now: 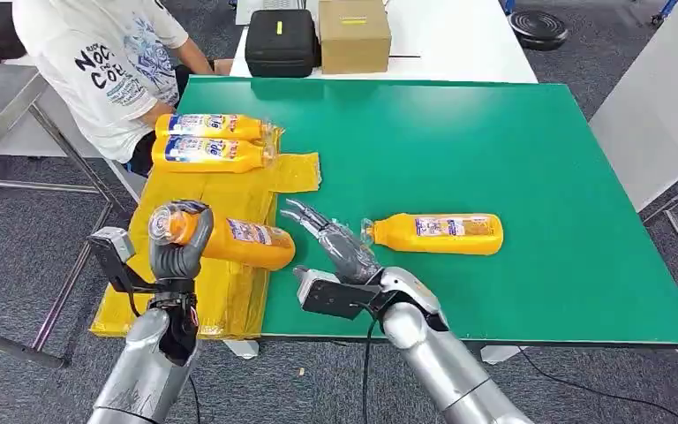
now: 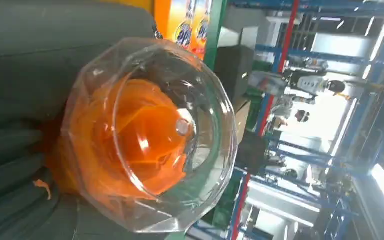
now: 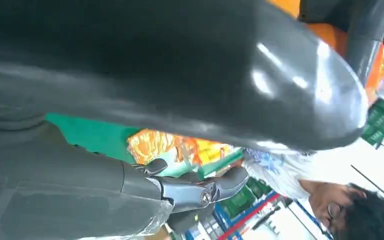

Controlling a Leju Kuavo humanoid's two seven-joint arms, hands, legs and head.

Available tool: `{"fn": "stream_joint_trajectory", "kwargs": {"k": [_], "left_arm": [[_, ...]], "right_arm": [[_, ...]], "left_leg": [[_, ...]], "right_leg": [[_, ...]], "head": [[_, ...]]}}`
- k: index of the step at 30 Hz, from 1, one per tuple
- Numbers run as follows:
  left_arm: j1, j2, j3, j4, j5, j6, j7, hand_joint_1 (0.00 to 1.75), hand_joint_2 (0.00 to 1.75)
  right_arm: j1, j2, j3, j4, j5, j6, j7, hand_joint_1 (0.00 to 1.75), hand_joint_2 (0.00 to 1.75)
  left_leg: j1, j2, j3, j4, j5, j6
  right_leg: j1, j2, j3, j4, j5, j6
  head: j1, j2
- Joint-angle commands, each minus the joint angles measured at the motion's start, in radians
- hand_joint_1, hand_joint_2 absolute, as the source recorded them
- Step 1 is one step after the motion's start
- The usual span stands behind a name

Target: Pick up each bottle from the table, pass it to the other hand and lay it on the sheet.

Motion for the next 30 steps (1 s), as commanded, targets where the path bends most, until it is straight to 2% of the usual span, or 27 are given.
{"fn": "stream_joint_trajectory", "kwargs": {"k": [1, 5, 10, 20, 22, 24, 26, 30], "left_arm": [[-0.074, -0.003, 0.088, 0.089, -0.097, 0.196, -0.086, 1.75, 1.75], [-0.065, -0.012, 0.101, 0.008, -0.173, 0.28, -0.12, 1.75, 1.75], [-0.064, -0.015, 0.099, 0.002, -0.177, 0.283, -0.112, 1.75, 1.75], [-0.064, -0.015, 0.099, 0.002, -0.177, 0.283, -0.112, 1.75, 1.75], [-0.059, -0.016, 0.099, -0.012, -0.188, 0.295, -0.134, 1.75, 1.75], [-0.045, -0.019, 0.079, -0.1, -0.274, 0.378, -0.193, 1.75, 1.75], [-0.028, -0.008, 0.029, -0.188, -0.39, 0.476, -0.196, 1.75, 1.75], [-0.003, 0.012, -0.047, -0.218, -0.587, 0.626, -0.196, 1.75, 1.75]], "right_arm": [[0.004, -0.026, -0.091, -0.072, -0.055, -0.034, -0.005, 0.0, 0.0], [0.02, -0.024, -0.159, -0.091, -0.094, -0.05, 0.004, 0.0, 0.0], [0.022, -0.024, -0.159, -0.088, -0.094, -0.051, 0.004, 0.0, 0.0], [0.022, -0.024, -0.159, -0.088, -0.094, -0.051, 0.004, 0.0, 0.0], [0.024, -0.019, -0.164, -0.086, -0.091, -0.062, 0.007, 0.0, 0.0], [0.039, -0.023, -0.188, -0.081, -0.095, -0.07, 0.009, 0.0, 0.0], [0.053, -0.029, -0.203, -0.075, -0.099, -0.078, 0.005, 0.0, 0.0], [0.079, -0.036, -0.216, -0.072, -0.101, -0.093, -0.009, 0.0, 0.0]], "left_leg": [[0.001, 0.0, 0.003, 0.0, -0.001, -0.001], [0.002, -0.001, 0.005, 0.001, -0.003, -0.002], [0.001, -0.001, 0.002, 0.0, -0.001, -0.001], [0.002, 0.0, 0.006, 0.001, -0.003, -0.002], [0.001, 0.0, 0.002, 0.0, -0.001, -0.001], [0.001, 0.0, 0.004, 0.001, -0.002, -0.002], [0.003, -0.001, 0.006, 0.002, -0.004, -0.002], [0.001, -0.001, 0.004, 0.0, -0.002, -0.001]], "right_leg": [[0.001, -0.001, 0.004, 0.0, -0.002, -0.001], [0.002, -0.002, 0.006, 0.0, -0.003, -0.002], [0.001, -0.002, 0.002, 0.0, -0.001, -0.001], [0.002, -0.001, 0.007, 0.0, -0.003, -0.002], [0.001, 0.0, 0.003, 0.0, -0.001, -0.001], [0.001, -0.001, 0.005, 0.0, -0.002, -0.002], [0.003, -0.002, 0.007, 0.0, -0.003, -0.002], [0.001, -0.002, 0.005, 0.0, -0.002, -0.001]], "head": [[0.0, 0.0], [0.0, 0.0], [0.0, 0.0], [0.0, 0.0], [0.0, 0.0], [0.0, 0.0], [0.0, 0.0], [0.0, 0.0]]}}
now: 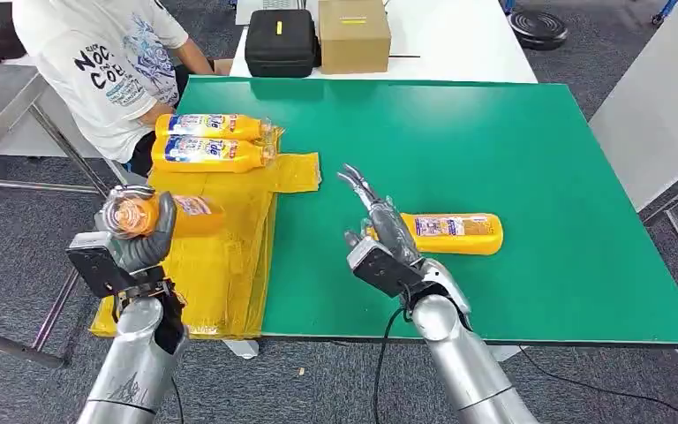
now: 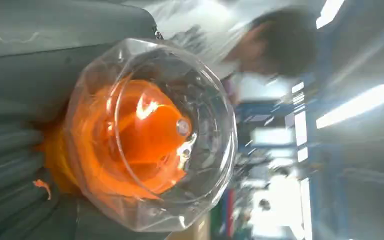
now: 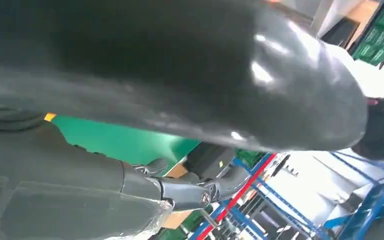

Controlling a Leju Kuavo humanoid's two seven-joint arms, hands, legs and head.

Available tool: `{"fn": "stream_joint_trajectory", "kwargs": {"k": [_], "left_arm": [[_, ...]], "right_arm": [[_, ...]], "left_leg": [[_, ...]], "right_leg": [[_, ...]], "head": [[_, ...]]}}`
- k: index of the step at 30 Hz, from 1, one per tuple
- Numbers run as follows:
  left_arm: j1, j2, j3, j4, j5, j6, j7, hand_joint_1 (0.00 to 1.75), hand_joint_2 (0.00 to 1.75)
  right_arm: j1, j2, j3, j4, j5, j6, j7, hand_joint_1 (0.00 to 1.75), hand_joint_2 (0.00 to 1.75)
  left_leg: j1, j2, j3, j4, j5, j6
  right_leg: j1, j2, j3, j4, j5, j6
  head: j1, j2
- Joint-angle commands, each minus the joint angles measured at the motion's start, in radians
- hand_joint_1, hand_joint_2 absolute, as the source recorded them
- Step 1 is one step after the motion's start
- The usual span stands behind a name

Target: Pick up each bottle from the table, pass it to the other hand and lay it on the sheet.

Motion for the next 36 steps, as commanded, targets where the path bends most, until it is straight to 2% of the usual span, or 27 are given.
{"fn": "stream_joint_trajectory", "kwargs": {"k": [1, 2, 6, 7, 8, 12, 13, 16, 17, 18, 22, 27, 34, 36], "left_arm": [[0.02, 0.024, -0.129, -0.132, -0.292, 0.23, -0.002, 1.75, 1.75], [0.026, 0.03, -0.143, -0.131, -0.338, 0.254, 0.006, 1.75, 1.75], [0.053, 0.036, -0.192, -0.14, -0.627, 0.264, 0.149, 1.75, 1.75], [0.062, 0.051, -0.204, -0.131, -0.908, 0.261, 0.293, 1.75, 1.75], [0.087, 0.069, -0.229, -0.159, -1.122, 0.256, 0.384, 1.75, 1.75], [0.11, 0.131, -0.272, -0.188, -1.282, 0.231, 0.51, 1.75, 1.75], [0.11, 0.136, -0.274, -0.186, -1.279, 0.217, 0.517, 1.75, 1.75], [0.099, 0.161, -0.285, -0.148, -1.322, 0.123, 0.564, 1.75, 1.75], [0.095, 0.167, -0.292, -0.125, -1.359, 0.073, 0.591, 1.75, 1.75], [0.087, 0.176, -0.301, -0.098, -1.392, 0.025, 0.616, 1.75, 1.75], [0.041, 0.185, -0.321, 0.032, -1.455, -0.056, 0.666, 1.75, 1.75], [-0.015, 0.168, -0.328, 0.202, -1.46, -0.088, 0.676, 1.75, 1.75], [-0.046, 0.169, -0.335, 0.3, -1.437, -0.106, 0.657, 1.75, 1.75], [-0.06, 0.16, -0.339, 0.339, -1.443, -0.111, 0.66, 1.75, 1.75]], "right_arm": [[0.021, -0.026, -0.051, 0.03, -0.006, -0.024, -0.013, 0.0, 0.0], [0.021, -0.025, -0.056, 0.033, -0.006, -0.026, -0.014, 0.0, 0.0], [0.052, -0.028, -0.074, 0.004, 0.01, -0.039, -0.007, 0.0, 0.0], [0.077, -0.034, -0.085, -0.025, 0.015, -0.041, 0.008, 0.0, 0.0], [0.112, -0.05, -0.089, -0.06, 0.018, -0.033, 0.011, 0.0, 0.0], [0.141, -0.066, -0.095, -0.083, 0.012, -0.013, 0.006, 0.0, 0.0], [0.141, -0.066, -0.095, -0.084, 0.012, -0.012, 0.005, 0.0, 0.0], [0.137, -0.063, -0.098, -0.084, 0.012, -0.007, 0.006, 0.0, 0.0], [0.137, -0.063, -0.099, -0.085, 0.015, -0.002, 0.009, 0.0, 0.0], [0.137, -0.063, -0.102, -0.085, 0.017, 0.002, 0.009, 0.0, 0.0], [0.12, -0.06, -0.102, -0.082, 0.02, 0.017, 0.009, 0.0, 0.0], [0.113, -0.067, -0.109, -0.103, 0.021, 0.021, 0.015, 0.0, 0.0], [0.158, -0.074, -0.133, -0.161, 0.02, 0.018, 0.014, 0.0, 0.0], [0.153, -0.077, -0.14, -0.169, 0.02, 0.019, 0.013, 0.0, 0.0]], "left_leg": [[0.001, -0.001, 0.003, -0.001, -0.001, -0.001], [0.001, -0.001, 0.006, 0.0, -0.003, -0.002], [0.001, 0.0, 0.004, 0.0, -0.002, -0.002], [0.0, -0.001, 0.003, -0.001, -0.001, -0.001], [0.001, -0.002, 0.006, 0.0, -0.003, -0.002], [0.001, -0.001, 0.005, -0.001, -0.002, -0.002], [0.0, 0.0, 0.003, -0.001, -0.002, -0.001], [0.001, 0.002, 0.007, 0.0, -0.004, -0.003], [0.001, 0.001, 0.004, -0.001, -0.002, -0.002], [0.002, 0.001, 0.008, -0.001, -0.004, -0.003], [0.001, 0.0, 0.005, -0.001, -0.002, -0.002], [0.001, 0.0, 0.005, -0.001, -0.001, -0.002], [0.002, -0.001, 0.007, 0.0, -0.003, -0.003], [0.0, -0.001, 0.003, -0.001, -0.001, -0.001]], "right_leg": [[0.001, -0.001, 0.004, -0.001, -0.001, -0.001], [0.001, -0.001, 0.007, -0.001, -0.003, -0.002], [0.001, -0.001, 0.005, -0.001, -0.002, -0.001], [0.0, -0.001, 0.003, -0.001, -0.001, -0.001], [0.001, -0.003, 0.007, -0.001, -0.003, -0.002], [0.001, -0.001, 0.006, -0.001, -0.003, -0.002], [0.0, 0.0, 0.003, -0.001, -0.001, -0.001], [0.001, 0.001, 0.008, -0.001, -0.003, -0.002], [0.001, 0.0, 0.004, -0.001, -0.002, -0.002], [0.002, 0.0, 0.008, -0.001, -0.003, -0.003], [0.001, -0.001, 0.005, -0.001, -0.002, -0.002], [0.001, -0.002, 0.005, -0.001, -0.002, -0.002], [0.002, -0.002, 0.008, 0.0, -0.003, -0.003], [0.0, -0.002, 0.004, -0.001, -0.001, -0.001]], "head": [[0.0, 0.0], [0.0, 0.0], [0.0, 0.0], [0.0, 0.0], [0.0, 0.0], [0.0, 0.0], [0.0, 0.0], [0.0, 0.0], [0.0, 0.0], [0.0, 0.0], [0.0, 0.0], [0.0, 0.0], [0.0, 0.0], [0.0, 0.0]]}}
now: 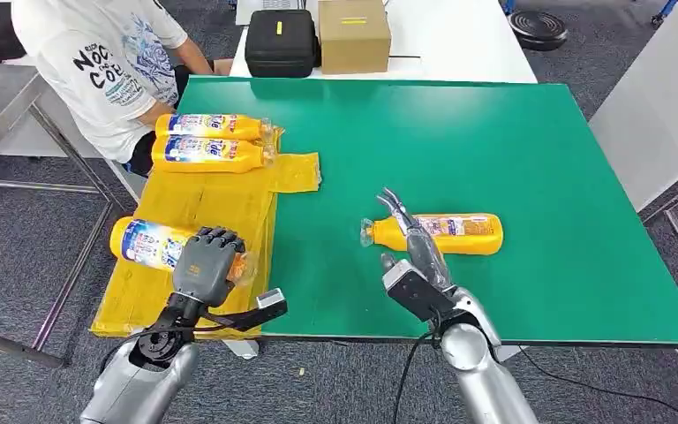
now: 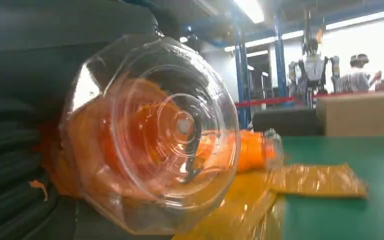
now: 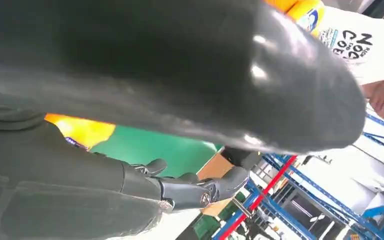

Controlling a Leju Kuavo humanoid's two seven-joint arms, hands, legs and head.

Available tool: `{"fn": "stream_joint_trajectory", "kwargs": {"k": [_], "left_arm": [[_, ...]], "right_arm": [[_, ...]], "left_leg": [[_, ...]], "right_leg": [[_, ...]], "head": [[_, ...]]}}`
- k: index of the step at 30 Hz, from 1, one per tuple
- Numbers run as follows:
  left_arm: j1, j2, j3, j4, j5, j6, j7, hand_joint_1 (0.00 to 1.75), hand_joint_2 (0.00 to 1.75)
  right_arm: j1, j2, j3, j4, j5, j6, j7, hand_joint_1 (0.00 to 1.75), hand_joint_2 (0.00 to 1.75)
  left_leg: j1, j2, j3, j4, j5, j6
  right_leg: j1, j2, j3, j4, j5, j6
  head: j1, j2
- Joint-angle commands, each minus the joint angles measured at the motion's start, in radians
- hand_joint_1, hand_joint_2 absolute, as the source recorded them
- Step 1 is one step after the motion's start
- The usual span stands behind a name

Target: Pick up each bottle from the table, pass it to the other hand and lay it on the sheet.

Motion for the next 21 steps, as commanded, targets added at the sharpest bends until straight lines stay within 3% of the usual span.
{"fn": "stream_joint_trajectory", "kwargs": {"k": [1, 9, 21], "left_arm": [[-0.104, 0.009, -0.056, 0.243, 0.0, -0.026, -0.005, 1.75, 1.75], [-0.183, -0.032, -0.035, 0.428, 0.014, -0.045, 0.003, 1.75, 1.75], [-0.174, -0.032, -0.026, 0.435, 0.002, -0.026, 0.024, 1.75, 1.75]], "right_arm": [[-0.002, -0.026, -0.048, -0.051, 0.001, 0.004, 0.004, 0.0, 0.0], [-0.015, -0.033, -0.05, -0.045, 0.0, 0.009, 0.002, 0.0, 0.0], [0.009, -0.039, -0.048, -0.054, 0.005, 0.006, -0.002, 0.0, 0.0]], "left_leg": [[0.001, -0.001, 0.006, 0.0, -0.002, -0.002], [0.002, 0.0, 0.006, 0.001, -0.002, -0.002], [0.002, 0.001, 0.008, 0.0, -0.003, -0.002]], "right_leg": [[0.002, -0.002, 0.007, -0.001, -0.003, -0.002], [0.002, -0.001, 0.007, 0.0, -0.002, -0.002], [0.002, 0.0, 0.008, 0.0, -0.003, -0.002]], "head": [[0.0, 0.0], [0.0, 0.0], [0.0, 0.0]]}}
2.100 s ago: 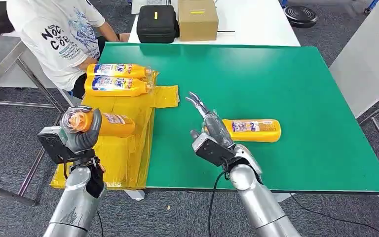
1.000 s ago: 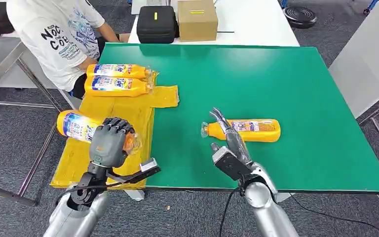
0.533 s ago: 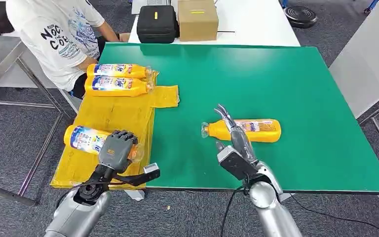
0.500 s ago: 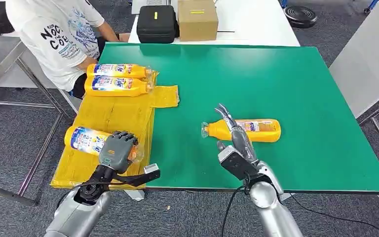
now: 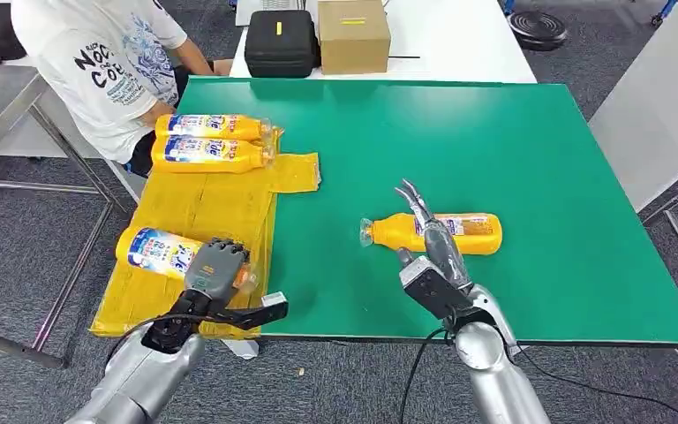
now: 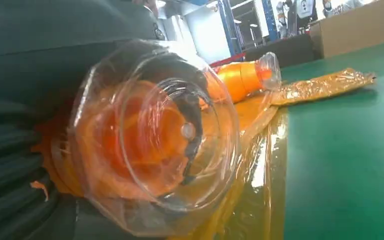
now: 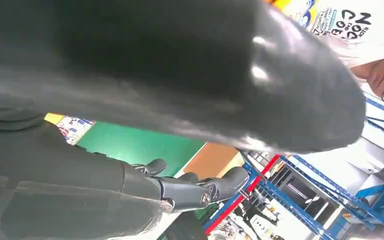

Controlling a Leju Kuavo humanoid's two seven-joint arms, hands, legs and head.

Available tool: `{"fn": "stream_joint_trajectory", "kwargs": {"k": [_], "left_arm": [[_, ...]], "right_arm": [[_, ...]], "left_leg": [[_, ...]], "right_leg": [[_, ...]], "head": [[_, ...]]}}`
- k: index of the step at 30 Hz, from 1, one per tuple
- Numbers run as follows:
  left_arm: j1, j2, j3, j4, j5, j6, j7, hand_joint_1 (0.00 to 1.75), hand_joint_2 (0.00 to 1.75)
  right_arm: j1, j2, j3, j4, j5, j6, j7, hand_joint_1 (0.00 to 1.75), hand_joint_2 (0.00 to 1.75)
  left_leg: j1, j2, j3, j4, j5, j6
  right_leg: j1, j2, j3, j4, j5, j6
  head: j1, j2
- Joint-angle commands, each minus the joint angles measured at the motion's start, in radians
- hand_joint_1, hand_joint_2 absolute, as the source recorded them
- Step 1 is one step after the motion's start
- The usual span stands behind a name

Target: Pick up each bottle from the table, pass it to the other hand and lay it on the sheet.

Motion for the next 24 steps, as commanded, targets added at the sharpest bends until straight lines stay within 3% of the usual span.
{"fn": "stream_joint_trajectory", "kwargs": {"k": [1, 6, 16, 17, 18, 19, 20, 21, 24], "left_arm": [[-0.032, -0.006, -0.013, 0.108, -0.026, 0.025, 0.041, 1.75, 1.75], [-0.015, -0.022, 0.01, 0.116, -0.061, 0.099, 0.078, 1.75, 1.75], [-0.019, -0.031, 0.017, 0.12, -0.075, 0.115, 0.089, 1.75, 1.75], [-0.02, -0.037, 0.024, 0.122, -0.071, 0.11, 0.089, 1.62, 1.75], [-0.022, -0.04, 0.029, 0.126, -0.067, 0.114, 0.08, 0.8, 1.75], [-0.025, -0.043, 0.03, 0.13, -0.067, 0.109, 0.078, 0.68, 1.75], [-0.03, -0.048, 0.035, 0.133, -0.068, 0.108, 0.069, 0.19, 1.75], [-0.036, -0.05, 0.033, 0.133, -0.07, 0.105, 0.067, 0.0, 1.75], [-0.048, -0.055, 0.033, 0.131, -0.071, 0.09, 0.066, 0.0, 1.75]], "right_arm": [[0.006, -0.022, -0.006, 0.003, 0.007, 0.003, -0.005, 0.0, 0.0], [0.037, -0.02, -0.007, -0.014, 0.011, 0.002, -0.008, 0.0, 0.0], [0.041, -0.022, -0.006, -0.011, 0.011, 0.002, -0.008, 0.0, 0.0], [0.039, -0.022, -0.007, -0.011, 0.011, 0.002, -0.008, 0.0, 0.0], [0.038, -0.022, -0.007, -0.01, 0.011, 0.002, -0.008, 0.0, 0.0], [0.035, -0.023, -0.008, -0.01, 0.01, 0.002, -0.008, 0.0, 0.0], [0.032, -0.026, -0.009, -0.015, 0.011, 0.003, -0.006, 0.0, 0.0], [0.029, -0.028, -0.01, -0.019, 0.012, 0.006, -0.002, 0.0, 0.0], [0.036, -0.033, -0.015, -0.039, 0.005, 0.014, 0.011, 0.0, 0.0]], "left_leg": [[0.001, 0.0, 0.005, 0.0, -0.002, -0.002], [0.002, 0.0, 0.008, 0.0, -0.004, -0.003], [0.001, 0.0, 0.006, 0.0, -0.003, -0.002], [0.002, 0.001, 0.008, 0.001, -0.005, -0.003], [0.003, 0.001, 0.009, 0.001, -0.005, -0.003], [0.001, 0.0, 0.004, 0.0, -0.002, -0.002], [0.002, 0.0, 0.006, 0.001, -0.003, -0.002], [0.001, 0.0, 0.004, 0.0, -0.002, -0.002], [0.001, -0.001, 0.004, 0.001, -0.003, -0.002]], "right_leg": [[0.001, 0.0, 0.006, -0.001, -0.002, -0.002], [0.002, -0.001, 0.009, -0.001, -0.004, -0.002], [0.001, 0.0, 0.007, 0.0, -0.003, -0.002], [0.003, 0.0, 0.009, 0.0, -0.004, -0.003], [0.003, 0.0, 0.01, 0.0, -0.005, -0.003], [0.001, 0.0, 0.005, -0.001, -0.002, -0.002], [0.002, 0.0, 0.007, 0.0, -0.003, -0.002], [0.001, -0.001, 0.005, -0.001, -0.002, -0.002], [0.002, -0.001, 0.005, 0.0, -0.002, -0.002]], "head": [[0.0, 0.0], [0.0, 0.0], [0.0, 0.0], [0.0, 0.0], [0.0, 0.0], [0.0, 0.0], [0.0, 0.0], [0.0, 0.0], [0.0, 0.0]]}}
